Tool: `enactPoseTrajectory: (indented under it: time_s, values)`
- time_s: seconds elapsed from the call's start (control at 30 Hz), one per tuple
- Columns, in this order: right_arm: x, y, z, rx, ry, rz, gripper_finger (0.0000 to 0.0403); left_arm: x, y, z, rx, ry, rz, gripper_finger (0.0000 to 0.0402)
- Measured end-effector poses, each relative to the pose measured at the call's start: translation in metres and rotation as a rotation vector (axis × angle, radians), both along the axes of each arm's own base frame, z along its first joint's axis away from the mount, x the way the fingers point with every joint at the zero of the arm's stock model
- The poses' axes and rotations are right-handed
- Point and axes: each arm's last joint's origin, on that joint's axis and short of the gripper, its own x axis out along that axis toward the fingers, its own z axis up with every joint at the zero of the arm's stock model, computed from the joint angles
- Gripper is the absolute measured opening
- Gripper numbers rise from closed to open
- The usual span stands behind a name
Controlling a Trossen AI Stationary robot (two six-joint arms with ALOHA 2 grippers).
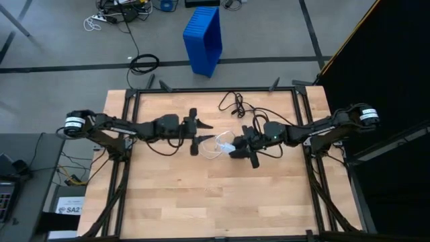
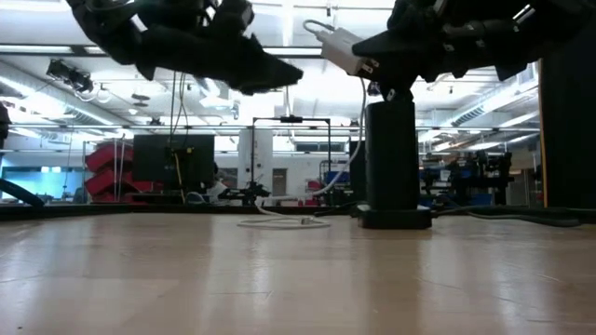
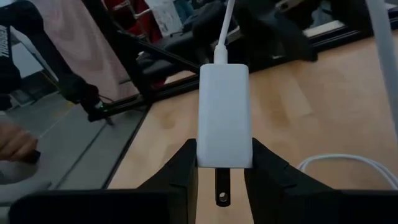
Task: Insert USB
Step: Insert the white charger adapter into the black outlet extension
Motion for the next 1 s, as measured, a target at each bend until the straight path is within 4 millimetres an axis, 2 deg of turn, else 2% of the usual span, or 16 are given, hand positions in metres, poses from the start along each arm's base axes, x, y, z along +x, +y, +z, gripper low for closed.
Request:
enactPoseTrajectory:
  time_s: [0.33, 0.47, 0.77, 1.0]
  values:
    - [0.0, 0.0, 0.001, 0.026, -0.017, 0.006, 0.0067, 0.005, -0.002, 0.009, 0.114, -0.125, -0.053, 0.0138]
    - [0.002, 0.001, 0.002, 0.039, -0.026, 0.004, 0.0067, 0.021, -0.005, 0.011, 0.115, -0.124, -0.126, 0.0138]
    - [0.001, 0.001, 0.001, 0.047, -0.018, 0.002, 0.0067, 0.064, -0.002, 0.008, 0.144, -0.122, -0.13, 0.0138]
    - [0.001, 0.002, 0.0, 0.045, -0.008, 0.018, 0.0067, 0.071, 0.001, 0.015, 0.149, -0.165, -0.063, 0.0136]
